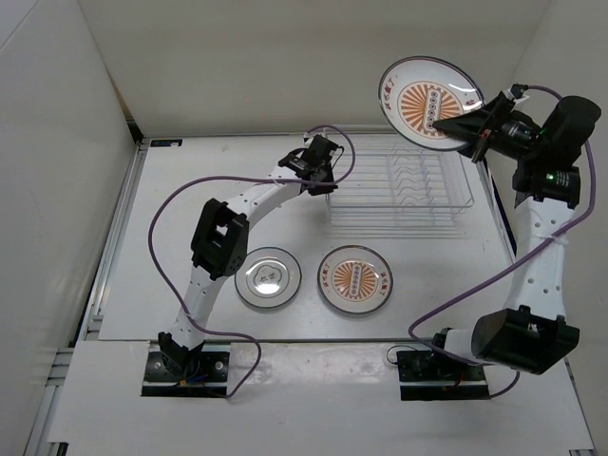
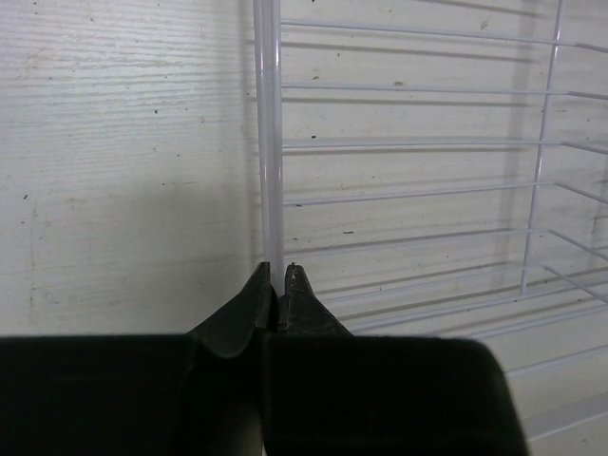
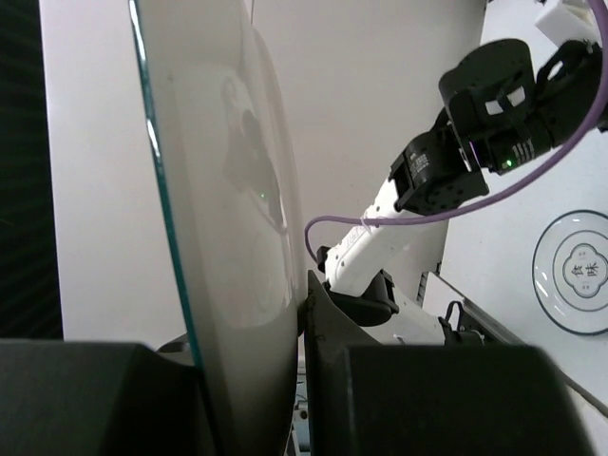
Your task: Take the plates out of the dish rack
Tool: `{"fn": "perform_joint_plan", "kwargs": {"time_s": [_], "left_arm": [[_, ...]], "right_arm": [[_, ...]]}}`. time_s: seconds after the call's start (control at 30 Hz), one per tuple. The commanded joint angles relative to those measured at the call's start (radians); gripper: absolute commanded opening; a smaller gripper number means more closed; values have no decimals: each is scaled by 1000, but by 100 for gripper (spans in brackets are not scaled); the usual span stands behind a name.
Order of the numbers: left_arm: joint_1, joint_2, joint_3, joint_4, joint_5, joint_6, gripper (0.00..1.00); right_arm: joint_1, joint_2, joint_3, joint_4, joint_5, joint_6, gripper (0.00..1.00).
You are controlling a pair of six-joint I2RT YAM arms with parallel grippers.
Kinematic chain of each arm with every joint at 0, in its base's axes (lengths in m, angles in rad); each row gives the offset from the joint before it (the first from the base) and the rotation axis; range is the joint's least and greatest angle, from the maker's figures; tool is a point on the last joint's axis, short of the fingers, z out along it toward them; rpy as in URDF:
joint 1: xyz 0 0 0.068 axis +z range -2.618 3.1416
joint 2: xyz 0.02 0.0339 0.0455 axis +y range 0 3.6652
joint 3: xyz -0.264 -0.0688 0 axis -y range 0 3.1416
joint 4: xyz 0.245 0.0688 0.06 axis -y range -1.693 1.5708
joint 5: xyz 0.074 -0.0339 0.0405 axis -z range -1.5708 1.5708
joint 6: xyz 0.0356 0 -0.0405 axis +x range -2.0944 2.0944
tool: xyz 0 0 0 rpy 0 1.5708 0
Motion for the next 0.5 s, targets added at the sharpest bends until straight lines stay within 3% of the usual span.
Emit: {"fn": "perform_joint_plan", "kwargs": {"time_s": [0.0, 0.3, 0.4, 0.43, 0.47], "left_arm": [[-38, 169, -69, -192, 169, -111, 0], [-38, 139, -134, -134, 178, -123, 0], [-35, 114, -183, -91, 221, -137, 32], [-32, 106, -187, -86, 228, -142, 51], [-34, 103, -189, -82, 239, -143, 60]], "right_arm": [[-5, -46, -37, -114, 15, -84, 0], [35, -158, -84, -313, 18, -241, 0], [43, -171, -114, -269, 9, -221, 0], [46, -173, -114, -261, 7, -212, 0], [50, -173, -114, -256, 3, -210, 0]]}}
